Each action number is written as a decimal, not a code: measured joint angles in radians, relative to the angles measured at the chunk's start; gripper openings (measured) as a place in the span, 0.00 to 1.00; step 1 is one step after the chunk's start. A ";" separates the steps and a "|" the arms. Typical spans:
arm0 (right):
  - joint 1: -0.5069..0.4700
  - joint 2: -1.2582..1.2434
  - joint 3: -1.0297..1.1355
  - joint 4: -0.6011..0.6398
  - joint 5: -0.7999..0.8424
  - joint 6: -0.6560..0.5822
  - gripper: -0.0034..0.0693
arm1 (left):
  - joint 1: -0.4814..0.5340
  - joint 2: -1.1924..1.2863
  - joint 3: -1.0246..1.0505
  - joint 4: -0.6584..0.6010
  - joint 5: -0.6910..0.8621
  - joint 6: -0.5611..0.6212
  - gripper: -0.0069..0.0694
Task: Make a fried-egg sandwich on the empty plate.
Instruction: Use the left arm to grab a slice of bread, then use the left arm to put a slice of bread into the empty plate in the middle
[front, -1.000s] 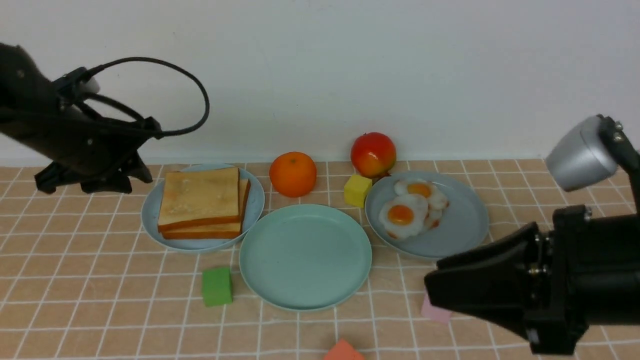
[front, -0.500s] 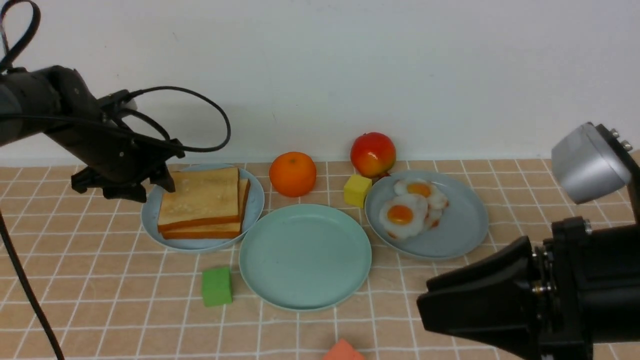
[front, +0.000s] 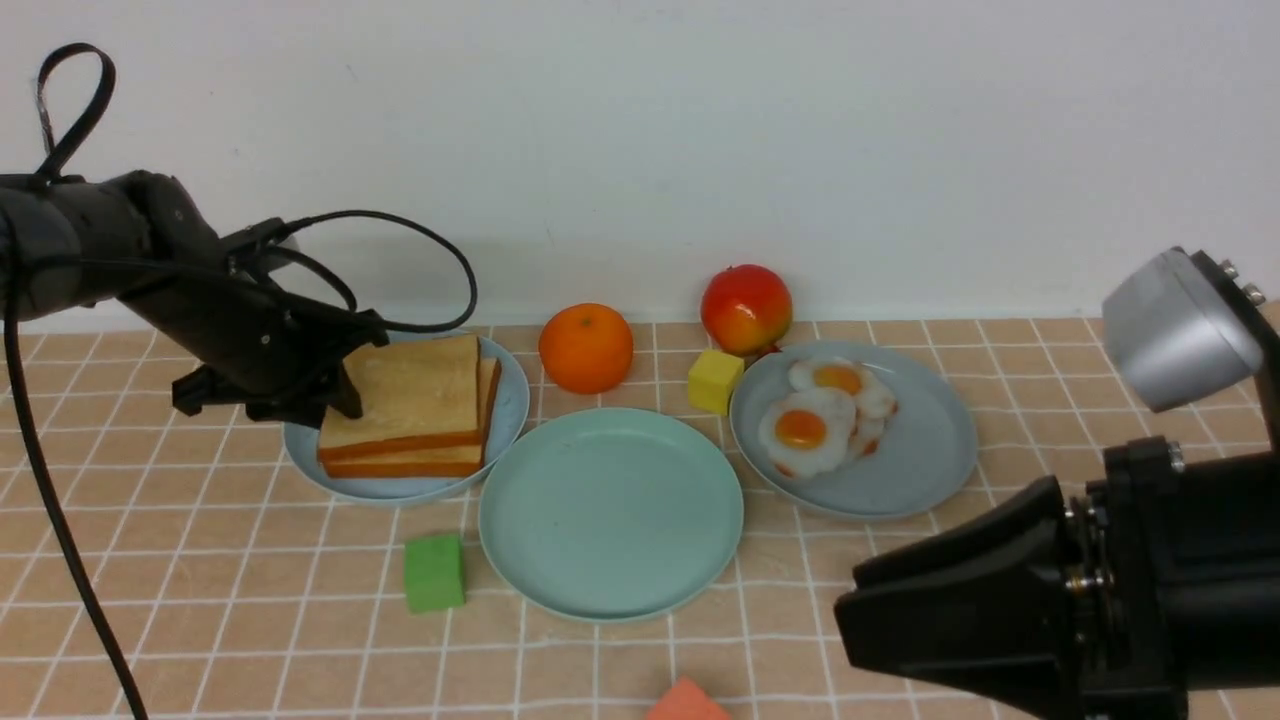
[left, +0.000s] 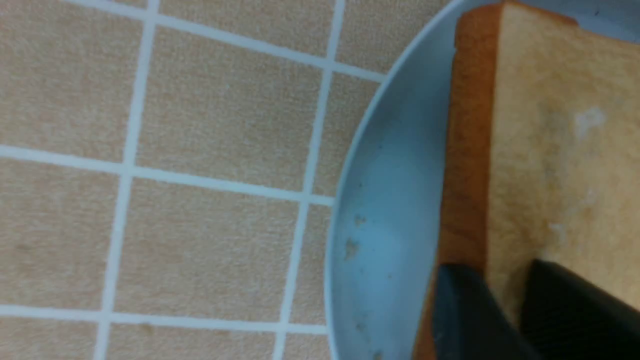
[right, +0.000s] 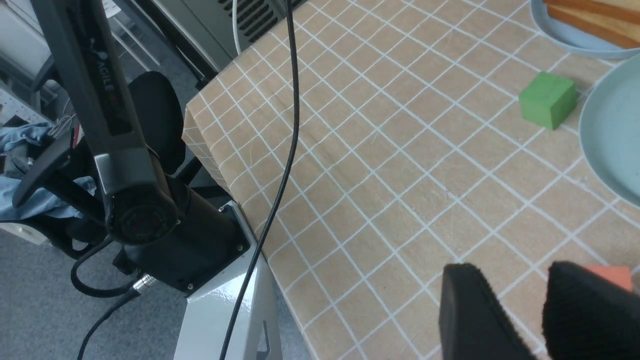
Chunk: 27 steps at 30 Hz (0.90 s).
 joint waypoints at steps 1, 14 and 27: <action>0.000 0.000 0.000 0.000 0.005 0.000 0.38 | 0.001 -0.009 0.001 0.002 0.003 0.000 0.21; 0.000 0.000 0.000 0.000 0.025 0.000 0.38 | -0.012 -0.249 0.004 -0.130 0.140 0.010 0.15; 0.000 0.000 0.000 0.000 0.025 -0.045 0.38 | -0.202 -0.203 0.228 -0.353 0.039 0.096 0.15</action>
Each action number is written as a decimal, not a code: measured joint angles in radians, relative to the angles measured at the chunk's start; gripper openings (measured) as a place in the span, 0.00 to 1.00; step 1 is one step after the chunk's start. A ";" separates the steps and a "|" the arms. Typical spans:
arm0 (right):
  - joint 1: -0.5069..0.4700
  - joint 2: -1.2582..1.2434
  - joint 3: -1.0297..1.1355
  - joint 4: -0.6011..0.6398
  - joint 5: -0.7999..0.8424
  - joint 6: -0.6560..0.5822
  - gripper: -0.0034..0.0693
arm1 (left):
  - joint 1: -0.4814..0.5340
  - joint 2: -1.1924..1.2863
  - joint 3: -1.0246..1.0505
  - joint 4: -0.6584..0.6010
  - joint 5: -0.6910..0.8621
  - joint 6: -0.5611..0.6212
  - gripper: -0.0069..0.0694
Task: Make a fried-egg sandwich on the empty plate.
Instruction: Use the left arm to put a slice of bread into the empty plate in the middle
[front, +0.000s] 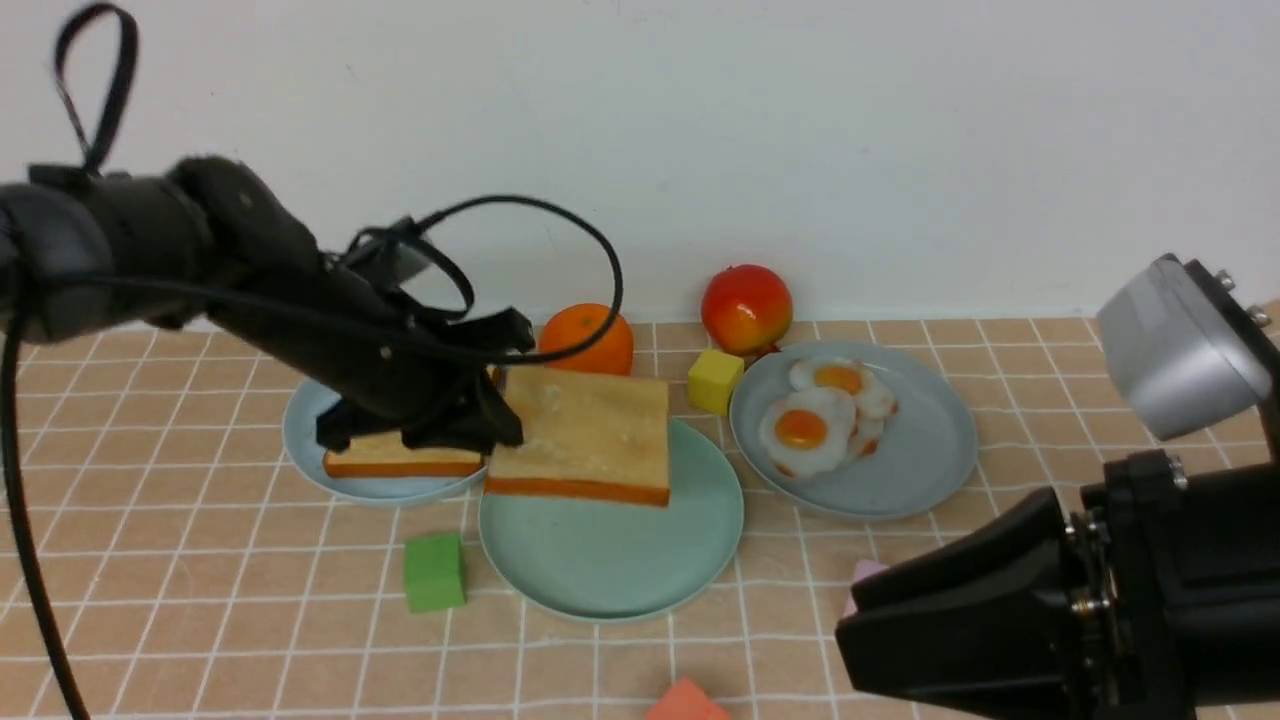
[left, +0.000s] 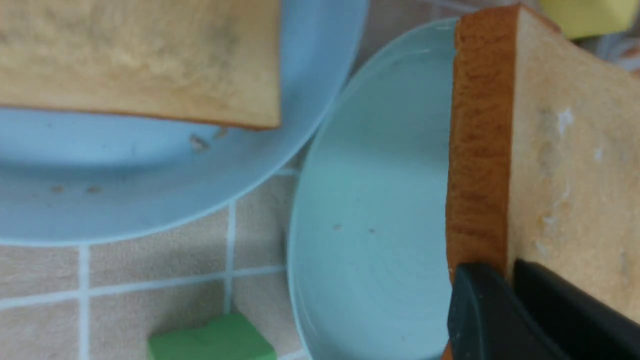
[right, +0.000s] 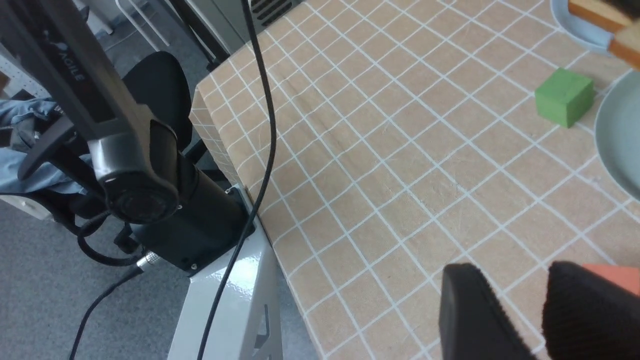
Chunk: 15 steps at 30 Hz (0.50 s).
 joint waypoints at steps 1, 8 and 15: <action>0.000 0.000 0.000 -0.001 0.000 -0.001 0.38 | 0.000 0.008 0.003 -0.004 -0.003 0.000 0.15; 0.000 0.000 0.000 -0.005 -0.006 -0.003 0.38 | -0.057 0.096 0.008 -0.008 -0.016 0.005 0.18; 0.000 0.000 0.000 -0.005 -0.006 -0.004 0.38 | -0.074 0.102 0.008 -0.013 -0.078 0.004 0.40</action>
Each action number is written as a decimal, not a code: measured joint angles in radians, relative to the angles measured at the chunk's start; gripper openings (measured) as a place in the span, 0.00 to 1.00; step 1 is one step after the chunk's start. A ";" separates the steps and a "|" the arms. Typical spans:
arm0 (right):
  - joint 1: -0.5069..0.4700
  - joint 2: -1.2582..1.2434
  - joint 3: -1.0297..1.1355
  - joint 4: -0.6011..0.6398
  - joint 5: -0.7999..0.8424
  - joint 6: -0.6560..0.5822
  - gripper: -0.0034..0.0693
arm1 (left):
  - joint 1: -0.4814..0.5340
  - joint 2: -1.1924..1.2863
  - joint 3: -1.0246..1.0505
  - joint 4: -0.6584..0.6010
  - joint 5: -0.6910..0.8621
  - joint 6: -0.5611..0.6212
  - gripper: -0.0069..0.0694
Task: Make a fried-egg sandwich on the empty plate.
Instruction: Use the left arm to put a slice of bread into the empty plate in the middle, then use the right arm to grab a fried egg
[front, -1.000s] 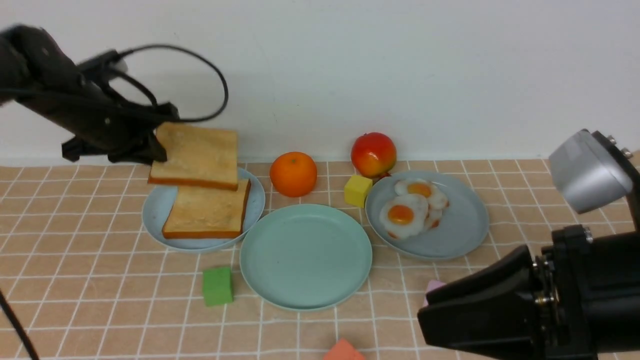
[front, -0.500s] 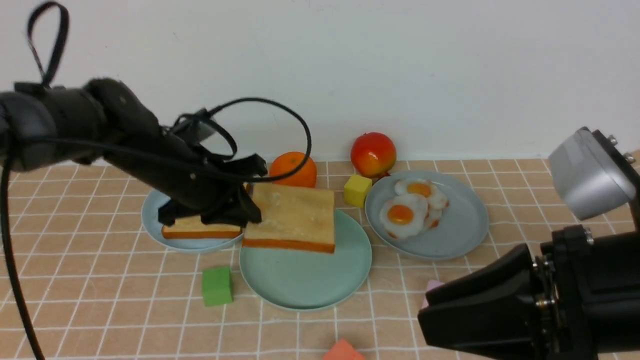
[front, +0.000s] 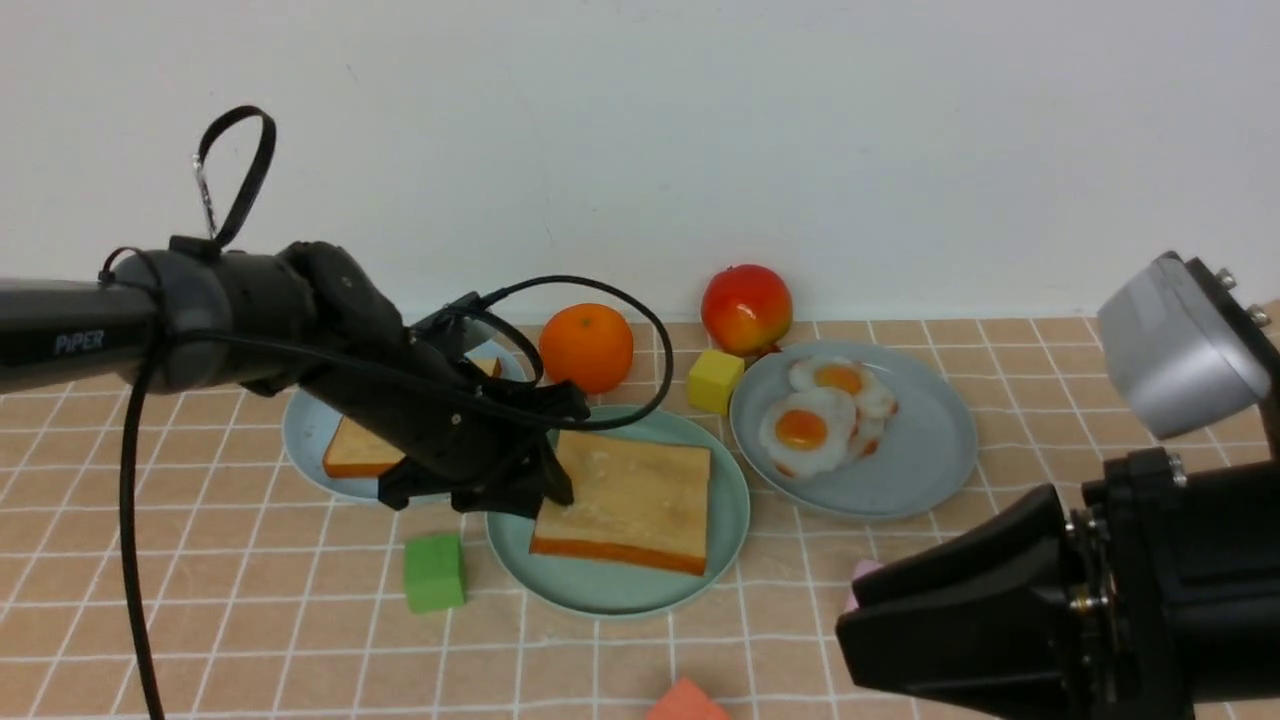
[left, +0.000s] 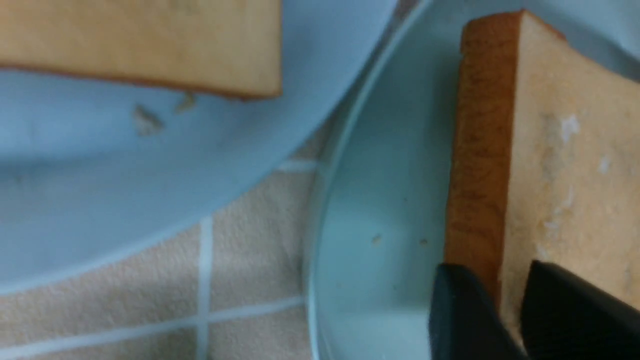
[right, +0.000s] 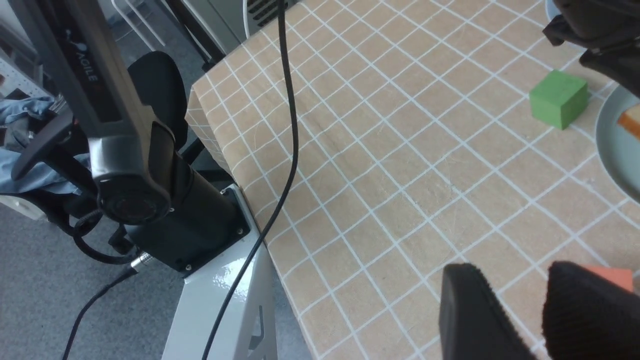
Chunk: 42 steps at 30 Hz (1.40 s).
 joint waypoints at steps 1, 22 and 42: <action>0.000 0.000 0.000 0.000 0.000 0.000 0.38 | 0.000 0.000 0.000 0.000 0.000 0.000 0.42; 0.000 0.055 -0.001 0.013 -0.494 0.072 0.38 | 0.000 -0.547 -0.045 0.191 0.436 0.030 0.47; -0.095 0.449 -0.285 -0.057 -0.531 0.075 0.38 | 0.000 -1.045 0.431 0.223 0.464 0.047 0.07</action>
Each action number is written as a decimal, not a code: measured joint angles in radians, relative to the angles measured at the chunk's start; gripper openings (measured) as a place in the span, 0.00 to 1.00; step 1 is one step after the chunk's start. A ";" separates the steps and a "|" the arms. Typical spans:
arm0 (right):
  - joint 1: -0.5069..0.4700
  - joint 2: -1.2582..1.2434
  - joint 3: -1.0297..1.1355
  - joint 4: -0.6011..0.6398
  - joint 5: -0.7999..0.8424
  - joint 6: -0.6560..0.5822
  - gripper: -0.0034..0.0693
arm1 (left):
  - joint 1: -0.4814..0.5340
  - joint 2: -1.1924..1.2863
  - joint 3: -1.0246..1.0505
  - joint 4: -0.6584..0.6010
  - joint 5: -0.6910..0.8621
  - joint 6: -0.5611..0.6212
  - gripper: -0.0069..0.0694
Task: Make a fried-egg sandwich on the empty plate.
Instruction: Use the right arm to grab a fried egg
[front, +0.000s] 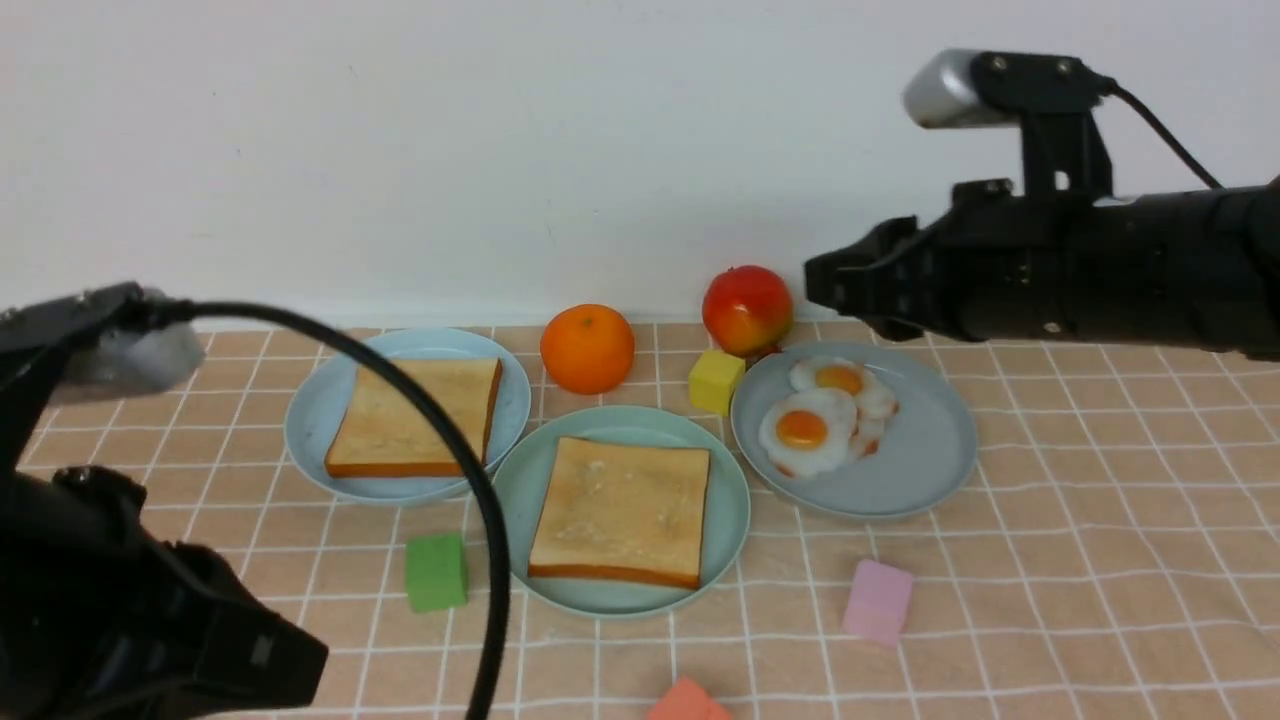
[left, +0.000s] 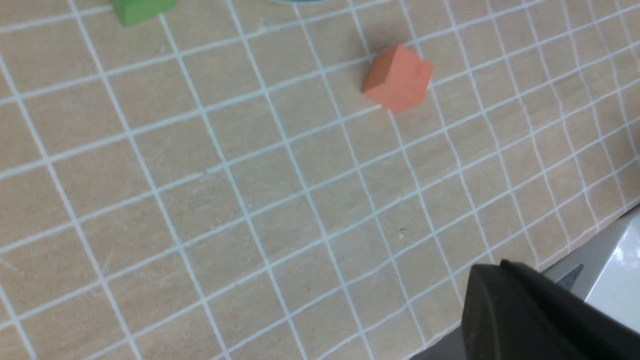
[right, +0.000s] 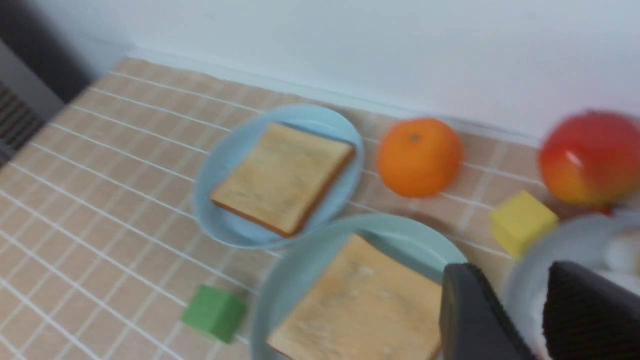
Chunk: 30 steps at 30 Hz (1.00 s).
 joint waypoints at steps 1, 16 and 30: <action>-0.030 0.003 0.000 -0.011 0.039 0.000 0.38 | 0.000 0.000 0.003 0.000 -0.003 0.006 0.07; -0.189 0.005 0.000 -0.152 0.300 -0.003 0.38 | 0.000 0.007 0.003 -0.118 -0.073 0.173 0.07; -0.174 0.077 -0.004 -0.049 0.333 -0.010 0.38 | 0.000 0.078 0.003 -0.208 -0.110 0.277 0.07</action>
